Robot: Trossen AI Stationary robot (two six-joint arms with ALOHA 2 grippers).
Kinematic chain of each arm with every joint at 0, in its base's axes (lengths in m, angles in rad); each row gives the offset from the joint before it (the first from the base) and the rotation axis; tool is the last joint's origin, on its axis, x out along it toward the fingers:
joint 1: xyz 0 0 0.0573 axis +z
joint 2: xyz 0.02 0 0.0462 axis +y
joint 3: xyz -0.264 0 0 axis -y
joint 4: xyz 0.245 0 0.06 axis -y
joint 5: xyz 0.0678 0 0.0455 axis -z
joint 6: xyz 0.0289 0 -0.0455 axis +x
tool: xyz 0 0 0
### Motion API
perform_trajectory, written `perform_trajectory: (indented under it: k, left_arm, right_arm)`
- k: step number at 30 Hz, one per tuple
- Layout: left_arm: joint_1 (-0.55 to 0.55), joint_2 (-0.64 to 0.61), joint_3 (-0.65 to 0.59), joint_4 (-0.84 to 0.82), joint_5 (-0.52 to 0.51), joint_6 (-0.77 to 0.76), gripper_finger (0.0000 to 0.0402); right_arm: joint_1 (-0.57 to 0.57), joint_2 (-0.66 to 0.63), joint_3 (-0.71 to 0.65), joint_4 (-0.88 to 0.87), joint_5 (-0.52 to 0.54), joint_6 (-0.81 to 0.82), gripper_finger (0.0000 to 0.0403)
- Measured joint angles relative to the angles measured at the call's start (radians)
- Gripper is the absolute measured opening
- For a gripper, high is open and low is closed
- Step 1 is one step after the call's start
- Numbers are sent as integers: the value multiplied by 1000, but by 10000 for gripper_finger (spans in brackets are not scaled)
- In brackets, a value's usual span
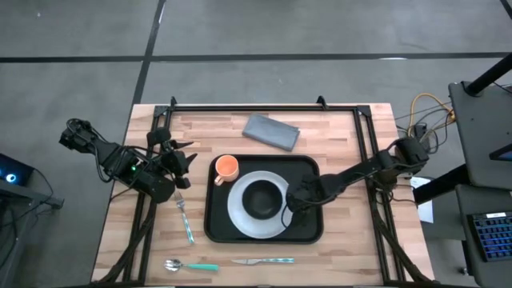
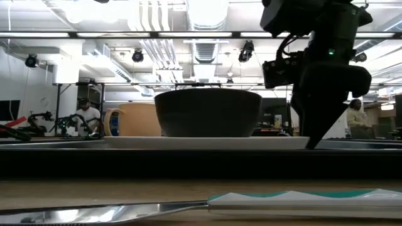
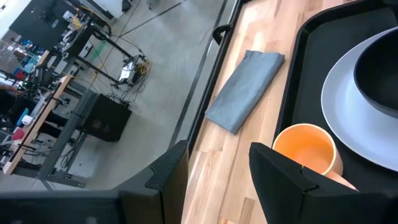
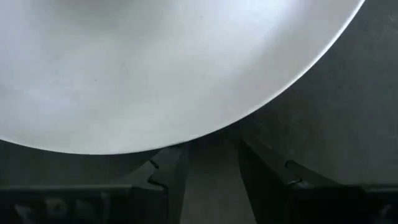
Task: Set up tray
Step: Adjust the white plate on the black serving tray, then put the gray napkin on the black serving tray to the right of the white plate
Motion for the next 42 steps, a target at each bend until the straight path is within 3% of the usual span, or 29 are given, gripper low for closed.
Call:
perform_trajectory:
  k: [9, 14, 19, 25, 33, 38, 42]
  left_arm:
    - [0, 0, 1, 0, 0, 0, 151]
    - [0, 0, 1, 0, 0, 0, 151]
    - [0, -2, 1, 0, -5, -18, 151]
    - [0, -2, 2, 2, -6, -40, 151]
    - [0, -2, 2, 3, -6, -65, 151]
    - [0, -2, 2, 3, -4, -71, 151]
    - [0, -1, 1, 3, -3, -85, 151]
  right_arm:
    - [-18, 1, 16, 13, -5, -37, 130]
    - [-35, -13, 25, -116, 0, -40, 124]
    - [-125, -96, 114, -245, 64, -49, 118]
    - [-285, -157, 227, -264, 136, -207, 121]
    - [-530, -133, 364, -245, -12, -490, 165]
    - [-644, -81, 449, -169, -154, -556, 182]
    - [-681, 26, 544, -159, -201, -606, 184]
